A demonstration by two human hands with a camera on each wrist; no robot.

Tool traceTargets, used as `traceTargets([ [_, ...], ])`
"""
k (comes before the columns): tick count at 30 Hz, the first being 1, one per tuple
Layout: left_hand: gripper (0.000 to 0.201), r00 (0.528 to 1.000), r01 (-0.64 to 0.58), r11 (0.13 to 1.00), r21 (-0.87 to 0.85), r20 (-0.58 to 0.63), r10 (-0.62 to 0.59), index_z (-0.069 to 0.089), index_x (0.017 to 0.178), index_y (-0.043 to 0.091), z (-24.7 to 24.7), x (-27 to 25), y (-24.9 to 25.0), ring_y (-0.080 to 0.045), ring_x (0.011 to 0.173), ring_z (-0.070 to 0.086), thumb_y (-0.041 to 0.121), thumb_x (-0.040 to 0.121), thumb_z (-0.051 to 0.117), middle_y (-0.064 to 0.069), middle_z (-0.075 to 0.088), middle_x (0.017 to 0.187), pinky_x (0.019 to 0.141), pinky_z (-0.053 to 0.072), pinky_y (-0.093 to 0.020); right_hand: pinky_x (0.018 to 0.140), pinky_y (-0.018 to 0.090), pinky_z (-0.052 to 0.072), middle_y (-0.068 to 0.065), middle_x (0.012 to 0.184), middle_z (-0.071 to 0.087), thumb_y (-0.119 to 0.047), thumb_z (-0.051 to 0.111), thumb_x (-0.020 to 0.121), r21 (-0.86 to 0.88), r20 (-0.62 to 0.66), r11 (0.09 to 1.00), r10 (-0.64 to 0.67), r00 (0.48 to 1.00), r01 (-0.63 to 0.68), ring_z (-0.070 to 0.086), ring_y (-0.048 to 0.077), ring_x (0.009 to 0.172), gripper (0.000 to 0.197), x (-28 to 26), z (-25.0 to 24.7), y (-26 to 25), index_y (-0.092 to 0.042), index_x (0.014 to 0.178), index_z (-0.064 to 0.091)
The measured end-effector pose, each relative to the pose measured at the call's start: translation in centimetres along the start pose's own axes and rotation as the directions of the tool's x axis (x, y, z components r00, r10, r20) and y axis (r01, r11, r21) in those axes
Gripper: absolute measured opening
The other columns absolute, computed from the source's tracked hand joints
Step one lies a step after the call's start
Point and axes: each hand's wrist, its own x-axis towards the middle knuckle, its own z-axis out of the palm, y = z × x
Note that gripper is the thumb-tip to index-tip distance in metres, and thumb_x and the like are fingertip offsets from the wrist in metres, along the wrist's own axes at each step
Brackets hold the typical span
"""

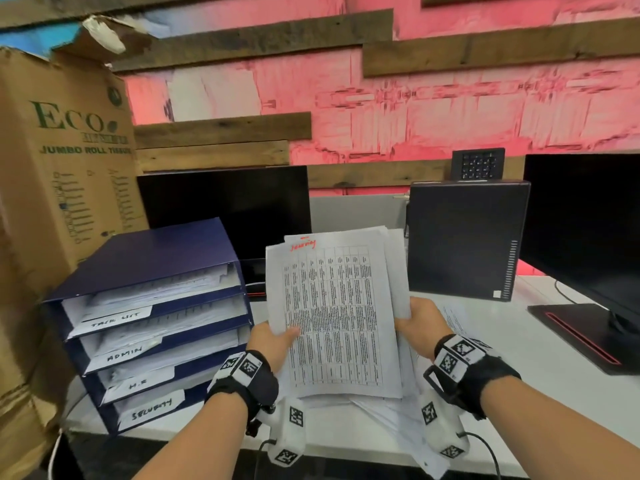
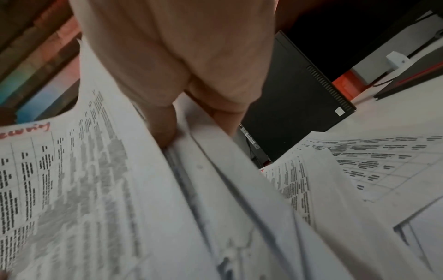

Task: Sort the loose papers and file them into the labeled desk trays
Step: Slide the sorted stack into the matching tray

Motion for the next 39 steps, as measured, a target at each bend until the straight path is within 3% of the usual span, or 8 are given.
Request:
traceTargets([
  [8, 0.038, 0.994, 0.019, 0.998, -0.063, -0.105, -0.026, 0.062, 0.12, 0.006, -6.4, -2.2, -1.1, -0.022, 0.096, 0.06, 0.018, 0.085, 0.07, -0.013, 0.066, 0.115, 0.089, 0.047, -0.032, 0.077, 0.019, 0.048, -0.008, 0.096, 0.066, -0.019, 0.074, 0.081, 0.058, 0.092, 0.995, -0.085, 0.992, 0.08, 0.063, 0.007, 0.085, 0.031, -2.1, 1.7, -4.9, -0.013, 0.11, 0.067],
  [12, 0.023, 0.989, 0.038, 0.999, 0.019, -0.145, -0.035, 0.063, 0.101, 0.01, -9.9, -4.6, -2.0, -0.019, 0.084, 0.061, 0.019, 0.082, 0.073, -0.008, 0.067, 0.1, 0.075, 0.047, -0.028, 0.074, 0.02, 0.048, -0.003, 0.097, 0.069, -0.015, 0.073, 0.081, 0.112, 0.072, 0.99, -0.093, 0.993, 0.085, 0.063, 0.009, 0.082, 0.026, -3.3, 4.2, -6.5, -0.011, 0.106, 0.069],
  [18, 0.028, 0.956, 0.295, 0.869, 0.397, -0.126, -0.267, 0.047, 0.101, 0.008, -14.8, -7.1, -4.9, -0.021, 0.094, 0.052, 0.033, 0.103, 0.033, -0.004, 0.051, 0.079, 0.066, 0.034, -0.025, 0.081, 0.034, 0.053, 0.007, 0.103, 0.071, -0.02, 0.065, 0.088, 0.045, 0.024, 0.999, -0.01, 1.0, 0.009, 0.066, 0.022, 0.087, 0.025, -4.1, 7.3, -6.9, -0.009, 0.11, 0.067],
  [24, 0.05, 0.925, 0.335, 0.659, 0.674, -0.101, -0.367, 0.045, 0.135, -0.004, -17.2, -9.1, -7.9, -0.028, 0.131, 0.044, 0.03, 0.105, 0.026, -0.017, 0.047, 0.141, 0.099, 0.036, -0.027, 0.081, 0.033, 0.05, 0.006, 0.096, 0.07, -0.023, 0.06, 0.092, -0.078, 0.088, 0.997, -0.017, 0.996, 0.024, 0.064, 0.024, 0.085, 0.022, -5.0, 9.9, -7.5, -0.012, 0.109, 0.068],
  [26, 0.045, 0.899, 0.377, 0.63, 0.679, -0.104, -0.426, 0.048, 0.133, -0.006, -18.1, -8.8, -10.4, -0.03, 0.129, 0.047, 0.026, 0.101, 0.04, -0.018, 0.049, 0.139, 0.102, 0.039, -0.029, 0.077, 0.03, 0.047, 0.006, 0.094, 0.068, -0.022, 0.059, 0.092, -0.109, 0.099, 0.994, -0.013, 0.995, 0.024, 0.061, 0.023, 0.083, 0.022, -5.4, 10.6, -7.8, -0.011, 0.11, 0.067],
  [29, 0.043, 0.883, 0.449, 0.725, 0.522, -0.133, -0.451, 0.054, 0.126, -0.008, -19.1, -9.0, -12.4, -0.034, 0.122, 0.053, 0.017, 0.091, 0.059, -0.024, 0.055, 0.131, 0.1, 0.046, -0.034, 0.078, 0.029, 0.047, 0.008, 0.104, 0.069, -0.021, 0.058, 0.093, -0.104, 0.116, 0.994, -0.008, 0.993, 0.02, 0.061, 0.022, 0.084, 0.025, -5.6, 11.2, -8.3, -0.011, 0.114, 0.066],
  [34, 0.049, 0.864, 0.437, 0.648, 0.624, -0.09, -0.496, 0.048, 0.134, -0.003, -20.0, -9.9, -12.1, -0.03, 0.123, 0.053, 0.033, 0.102, 0.038, -0.018, 0.053, 0.134, 0.084, 0.042, -0.024, 0.078, 0.031, 0.05, 0.008, 0.104, 0.07, -0.021, 0.059, 0.093, -0.1, 0.127, 0.995, -0.004, 0.992, 0.017, 0.063, 0.022, 0.083, 0.024, -5.5, 11.7, -8.7, -0.012, 0.114, 0.066],
  [39, 0.049, 0.849, 0.405, 0.593, 0.696, -0.046, -0.526, 0.049, 0.132, -0.004, -20.8, -10.1, -13.4, -0.03, 0.121, 0.054, 0.033, 0.101, 0.042, -0.017, 0.056, 0.132, 0.079, 0.042, -0.026, 0.08, 0.032, 0.051, 0.009, 0.106, 0.07, -0.02, 0.059, 0.092, -0.117, 0.122, 0.993, 0.012, 0.993, 0.002, 0.063, 0.022, 0.084, 0.025, -5.2, 11.9, -8.7, -0.011, 0.115, 0.066],
])
